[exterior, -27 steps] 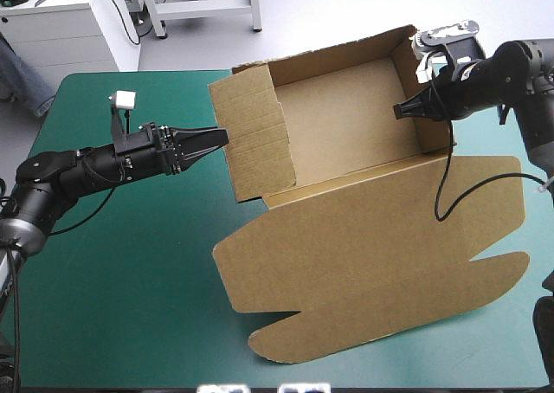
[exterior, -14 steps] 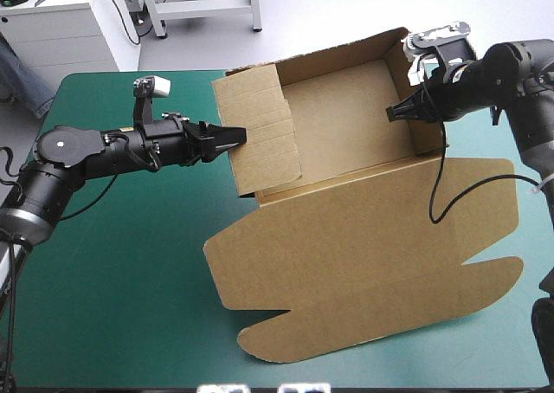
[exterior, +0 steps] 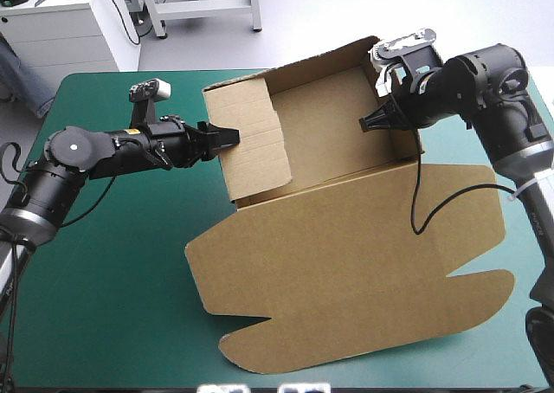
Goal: Fold the box
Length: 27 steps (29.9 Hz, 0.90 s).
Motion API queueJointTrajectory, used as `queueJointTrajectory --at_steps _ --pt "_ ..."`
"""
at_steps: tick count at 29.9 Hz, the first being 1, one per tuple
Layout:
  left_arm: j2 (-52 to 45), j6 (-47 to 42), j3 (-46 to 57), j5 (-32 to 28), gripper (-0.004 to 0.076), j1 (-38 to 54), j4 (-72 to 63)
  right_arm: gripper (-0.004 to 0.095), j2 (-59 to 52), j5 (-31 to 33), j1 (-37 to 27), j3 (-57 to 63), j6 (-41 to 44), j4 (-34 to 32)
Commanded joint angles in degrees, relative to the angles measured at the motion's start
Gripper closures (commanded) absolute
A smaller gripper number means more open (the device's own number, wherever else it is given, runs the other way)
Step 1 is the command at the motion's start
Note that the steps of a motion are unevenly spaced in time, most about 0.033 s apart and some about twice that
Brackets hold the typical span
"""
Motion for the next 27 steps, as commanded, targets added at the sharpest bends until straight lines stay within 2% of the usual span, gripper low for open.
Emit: queueJointTrajectory --at_steps 1,5,13,15,21,24,27 --pt "-1.87 -4.64 -2.18 -3.06 0.0359 -0.37 3.34 0.0924 -2.40 -2.95 1.20 -1.61 0.03 2.04" --pt "-1.87 -11.98 -2.18 -2.51 0.0384 -0.37 11.88 0.0924 -2.40 -3.19 1.20 -1.61 0.03 2.04" --pt "0.06 -12.59 -3.23 -0.65 0.0385 -0.37 12.45 0.0924 -2.40 -3.31 2.22 -1.61 0.03 3.81" --pt "1.03 -12.59 -3.94 0.50 0.0407 -0.96 12.90 0.0924 -2.40 -3.95 3.28 -1.61 0.16 3.32" --pt "2.73 -16.87 -6.13 -2.93 0.0575 -7.33 22.73 0.0924 -1.18 -5.27 5.43 -1.61 2.73 2.29" --pt "3.95 -26.35 -7.60 -2.95 0.0629 -10.70 33.03 0.0924 0.26 -4.30 6.24 -1.61 4.15 1.10" --pt "5.67 -35.64 -9.35 -0.38 0.0689 -13.20 44.34 0.0924 1.62 -4.05 6.26 -1.61 5.26 1.10"
